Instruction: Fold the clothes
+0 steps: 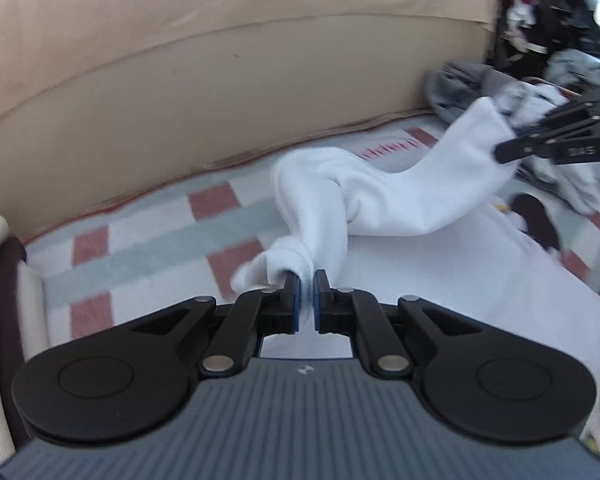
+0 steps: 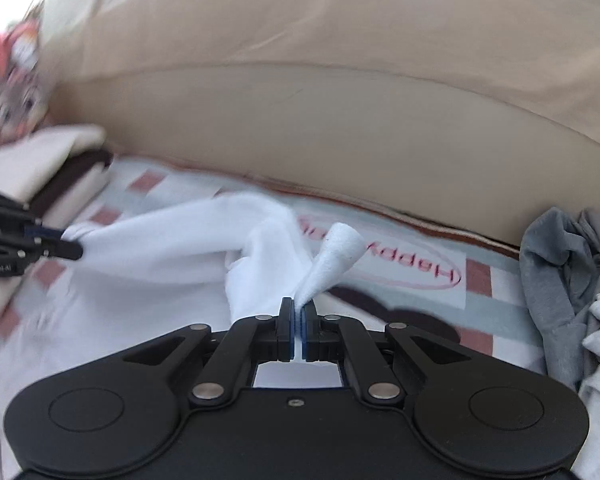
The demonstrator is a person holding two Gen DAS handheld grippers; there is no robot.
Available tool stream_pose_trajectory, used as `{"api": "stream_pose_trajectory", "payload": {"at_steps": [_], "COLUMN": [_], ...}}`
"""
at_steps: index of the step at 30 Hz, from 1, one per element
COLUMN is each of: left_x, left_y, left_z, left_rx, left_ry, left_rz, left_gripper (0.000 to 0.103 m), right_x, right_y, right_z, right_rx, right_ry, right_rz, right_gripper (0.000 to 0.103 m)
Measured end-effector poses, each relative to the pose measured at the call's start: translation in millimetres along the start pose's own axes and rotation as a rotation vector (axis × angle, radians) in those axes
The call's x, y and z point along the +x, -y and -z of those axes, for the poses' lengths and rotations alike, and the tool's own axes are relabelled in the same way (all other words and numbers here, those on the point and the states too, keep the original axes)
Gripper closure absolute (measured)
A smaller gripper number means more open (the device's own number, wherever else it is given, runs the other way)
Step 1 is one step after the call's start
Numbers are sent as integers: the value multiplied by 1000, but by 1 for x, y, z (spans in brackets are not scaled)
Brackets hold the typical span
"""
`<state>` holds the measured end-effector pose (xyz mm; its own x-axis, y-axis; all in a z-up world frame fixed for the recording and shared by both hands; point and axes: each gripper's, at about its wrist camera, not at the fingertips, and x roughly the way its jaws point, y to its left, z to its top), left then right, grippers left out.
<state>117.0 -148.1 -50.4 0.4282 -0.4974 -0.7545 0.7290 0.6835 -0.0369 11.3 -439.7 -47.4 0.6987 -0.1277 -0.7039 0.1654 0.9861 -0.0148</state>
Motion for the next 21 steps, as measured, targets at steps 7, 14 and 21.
{"api": "stream_pose_trajectory", "payload": {"at_steps": [7,14,21], "left_x": [-43,-55,-46], "left_y": [26,24,26], "left_z": [44,77,96], "left_rx": [32,5,16], "left_ry": [-6,-118,-222], "left_rz": [76,110,96], "left_gripper": [97,101,101], "right_x": [-28,-49,-54], "right_y": [-49,-61,-55], "right_z": [30,68,98], "right_rx": [-60,-40,-22], "right_ry": [-119,-204,-299], "right_rz": [26,49,84], "right_gripper": [98,99,99]}}
